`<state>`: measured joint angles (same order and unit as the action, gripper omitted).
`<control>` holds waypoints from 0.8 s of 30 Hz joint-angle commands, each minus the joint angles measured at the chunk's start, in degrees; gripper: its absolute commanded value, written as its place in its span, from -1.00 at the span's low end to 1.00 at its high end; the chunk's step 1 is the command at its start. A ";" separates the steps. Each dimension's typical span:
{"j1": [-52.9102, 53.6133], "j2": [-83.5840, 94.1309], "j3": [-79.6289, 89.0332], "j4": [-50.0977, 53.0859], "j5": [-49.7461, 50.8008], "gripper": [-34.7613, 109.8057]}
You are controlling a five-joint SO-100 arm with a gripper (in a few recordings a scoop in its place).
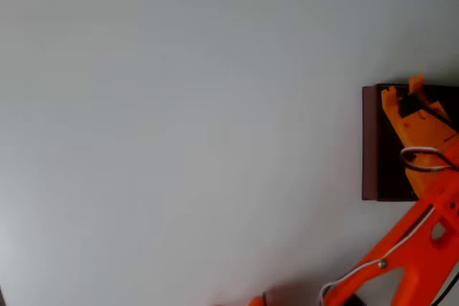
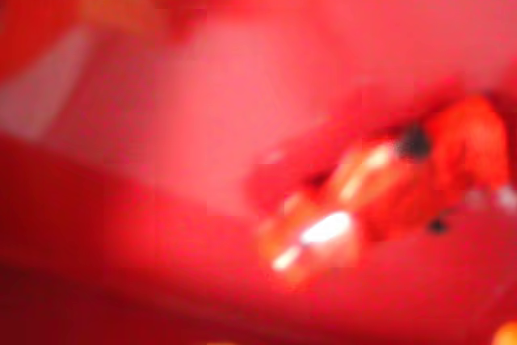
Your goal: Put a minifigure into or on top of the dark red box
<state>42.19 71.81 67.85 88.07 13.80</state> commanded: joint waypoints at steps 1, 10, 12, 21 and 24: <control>-1.67 12.92 7.12 0.26 -1.41 -0.31; -14.15 48.52 39.29 -2.64 -8.26 -0.36; -18.98 57.30 44.65 -2.72 -8.09 -0.35; -43.33 98.88 68.55 -8.00 -0.09 -0.41; -48.78 101.43 70.14 -7.21 0.70 -0.42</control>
<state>-2.20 169.01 136.32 80.95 12.92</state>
